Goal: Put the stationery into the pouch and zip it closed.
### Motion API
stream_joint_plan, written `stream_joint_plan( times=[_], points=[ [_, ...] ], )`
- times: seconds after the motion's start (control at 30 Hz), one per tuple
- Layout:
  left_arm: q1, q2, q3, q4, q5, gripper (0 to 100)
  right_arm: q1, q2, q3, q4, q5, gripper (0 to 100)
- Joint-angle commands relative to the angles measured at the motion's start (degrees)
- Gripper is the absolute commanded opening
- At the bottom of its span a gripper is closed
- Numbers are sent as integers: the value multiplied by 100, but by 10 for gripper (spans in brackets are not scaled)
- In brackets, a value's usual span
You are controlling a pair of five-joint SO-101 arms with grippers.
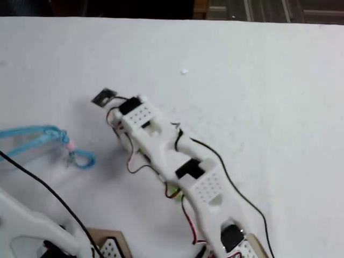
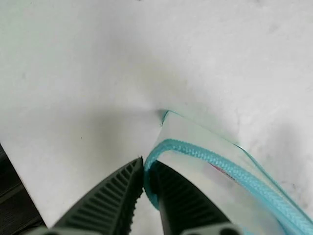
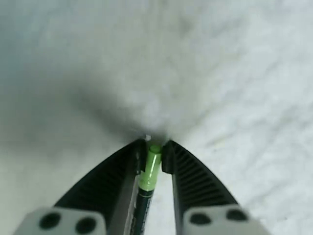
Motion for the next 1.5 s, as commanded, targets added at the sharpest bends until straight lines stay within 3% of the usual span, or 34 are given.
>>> stream_joint_plan(
  times=[0.0,0.5,0.7,0.93,1.2,1.47],
  points=[
    [-4,13,-9,9,-35,22,-40,4,-580,655,-35,17],
    [-4,13,-9,9,-44,22,101,-40,-3508,1965,-281,17],
    [-4,13,-9,9,-53,22,154,-769,-4659,1965,-422,16],
    [-4,13,-9,9,-53,22,136,-1947,-4985,1956,-571,16],
    [-4,13,-9,9,-53,22,-453,-3196,-4985,831,-1802,16],
    [-4,13,0,9,-53,22,-1323,-3855,-4985,13,-1916,16]
  ],
)
